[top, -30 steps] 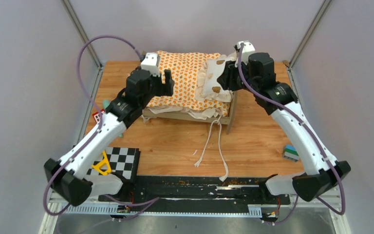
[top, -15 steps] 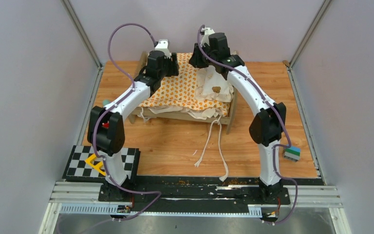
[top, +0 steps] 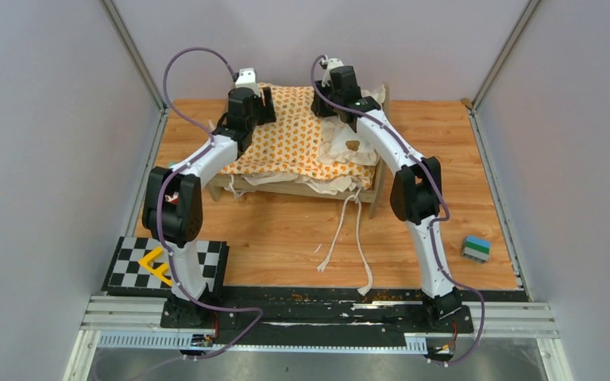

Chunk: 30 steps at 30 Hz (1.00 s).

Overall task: Set up the pet bed
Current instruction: Reset both arms

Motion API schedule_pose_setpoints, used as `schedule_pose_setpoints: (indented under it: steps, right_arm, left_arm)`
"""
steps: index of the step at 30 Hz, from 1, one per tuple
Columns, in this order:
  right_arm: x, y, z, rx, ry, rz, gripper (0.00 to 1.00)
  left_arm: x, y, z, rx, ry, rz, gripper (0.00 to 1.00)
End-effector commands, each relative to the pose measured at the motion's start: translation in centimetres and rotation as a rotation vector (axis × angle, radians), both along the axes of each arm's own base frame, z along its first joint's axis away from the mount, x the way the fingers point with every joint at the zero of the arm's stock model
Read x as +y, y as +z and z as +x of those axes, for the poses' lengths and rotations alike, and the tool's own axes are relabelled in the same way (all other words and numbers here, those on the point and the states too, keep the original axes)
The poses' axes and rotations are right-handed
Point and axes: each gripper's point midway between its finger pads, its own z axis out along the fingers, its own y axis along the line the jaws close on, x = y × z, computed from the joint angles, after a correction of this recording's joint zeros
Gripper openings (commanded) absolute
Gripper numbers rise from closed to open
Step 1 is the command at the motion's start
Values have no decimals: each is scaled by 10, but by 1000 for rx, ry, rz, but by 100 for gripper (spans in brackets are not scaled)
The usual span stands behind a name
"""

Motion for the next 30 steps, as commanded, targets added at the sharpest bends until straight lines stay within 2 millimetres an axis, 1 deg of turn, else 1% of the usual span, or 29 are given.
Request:
schedule_pose_setpoints:
  steps: [1,4,6,8,11,12,13,14,17,18,20,22,24,26,27,28,30]
  right_arm:
    - [-17,4,13,-49,-80,-53,23]
    - [-24,-6,11,-31,-92,-97,24]
    - [-34,-8,12,-29,-130,-131,24]
    - [-38,-5,11,-36,-137,-146,24]
    - [-40,5,8,-53,-138,-145,25]
    - [-41,11,7,-63,-140,-141,26]
    - [-40,18,6,-73,-140,-135,26]
    - [-39,32,4,-94,-135,-122,27]
    - [-31,79,-5,-173,-81,-55,31]
    - [-23,96,-12,-200,-36,-25,33]
    - [-16,135,-27,-270,19,20,36]
    - [-13,168,-45,-333,58,44,38]
    - [-12,188,-66,-363,81,49,40]
    - [-12,199,-91,-370,109,54,41]
    - [-14,200,-104,-364,126,48,43]
    - [-17,195,-117,-341,132,32,44]
    - [-31,184,-144,-277,125,9,48]
  left_arm:
    - [4,-21,-1,8,10,-17,76]
    - [6,-39,-4,45,10,-21,76]
    - [13,-43,-8,55,34,-10,73]
    - [22,-50,-14,72,68,2,72]
    - [35,-51,-22,72,102,11,71]
    - [37,-47,-23,66,107,11,72]
    - [39,-42,-24,58,106,11,75]
    - [39,-32,-25,41,101,7,77]
    - [36,2,-28,-12,69,-1,87]
    - [35,18,-30,-38,60,-6,92]
    - [36,49,-37,-84,49,-16,98]
    - [38,79,-47,-125,44,-25,100]
    - [43,104,-63,-152,46,-36,100]
    - [49,121,-81,-157,56,-48,100]
    - [52,124,-90,-140,62,-49,100]
    - [56,125,-102,-115,71,-46,100]
    - [65,118,-126,-37,86,-24,100]
